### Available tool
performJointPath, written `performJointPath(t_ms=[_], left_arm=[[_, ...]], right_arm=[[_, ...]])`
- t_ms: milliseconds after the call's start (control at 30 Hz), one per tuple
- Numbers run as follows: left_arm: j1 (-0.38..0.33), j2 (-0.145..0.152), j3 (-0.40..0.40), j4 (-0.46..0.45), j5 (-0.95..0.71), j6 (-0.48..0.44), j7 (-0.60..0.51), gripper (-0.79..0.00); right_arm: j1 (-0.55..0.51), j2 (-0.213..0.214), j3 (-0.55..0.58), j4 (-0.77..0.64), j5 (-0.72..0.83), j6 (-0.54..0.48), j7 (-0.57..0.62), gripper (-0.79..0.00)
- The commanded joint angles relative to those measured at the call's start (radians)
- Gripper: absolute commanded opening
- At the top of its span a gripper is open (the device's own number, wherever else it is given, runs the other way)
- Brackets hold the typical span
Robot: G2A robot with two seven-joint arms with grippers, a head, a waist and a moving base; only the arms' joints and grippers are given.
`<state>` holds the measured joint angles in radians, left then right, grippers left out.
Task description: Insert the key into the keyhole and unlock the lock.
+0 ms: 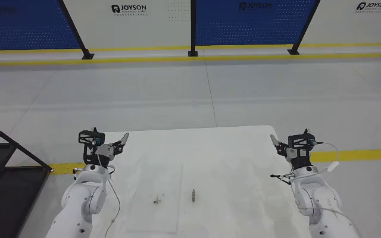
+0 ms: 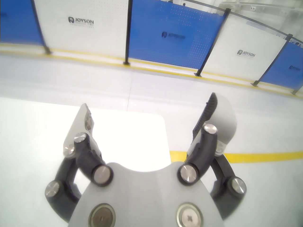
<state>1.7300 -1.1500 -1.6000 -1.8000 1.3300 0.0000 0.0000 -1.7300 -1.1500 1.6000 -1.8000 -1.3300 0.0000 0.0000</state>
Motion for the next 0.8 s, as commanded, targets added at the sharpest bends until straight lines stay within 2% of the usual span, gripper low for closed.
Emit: performJointPath(t_ms=[0,233,333,433,533,667,767], left_arm=[[0.000,0.000,0.000,0.000,0.000,0.000,0.000,-0.001],[-0.001,0.000,0.000,-0.001,0.001,-0.002,0.000,0.000],[0.001,0.004,-0.007,-0.004,0.017,-0.065,-0.018,0.000],[0.025,0.009,-0.034,-0.039,-0.034,-0.172,-0.056,0.000],[0.072,0.019,-0.082,-0.096,-0.107,-0.318,-0.128,0.000],[0.160,0.032,-0.128,-0.193,-0.135,-0.487,-0.264,0.000],[0.234,0.040,-0.124,-0.260,-0.134,-0.614,-0.368,0.000]], right_arm=[[0.000,0.000,0.000,0.000,0.000,0.000,0.000,-0.001],[0.000,0.000,0.000,0.000,0.000,0.000,0.000,0.000],[0.002,0.000,-0.004,0.002,-0.004,-0.014,-0.006,0.000],[-0.004,-0.001,-0.021,-0.004,-0.047,-0.035,-0.025,0.000],[-0.009,0.000,-0.042,-0.017,-0.091,-0.072,-0.043,0.000],[0.007,0.003,-0.066,-0.029,-0.161,-0.121,-0.018,0.000],[0.034,0.002,-0.091,-0.045,-0.205,-0.131,0.024,0.000]])
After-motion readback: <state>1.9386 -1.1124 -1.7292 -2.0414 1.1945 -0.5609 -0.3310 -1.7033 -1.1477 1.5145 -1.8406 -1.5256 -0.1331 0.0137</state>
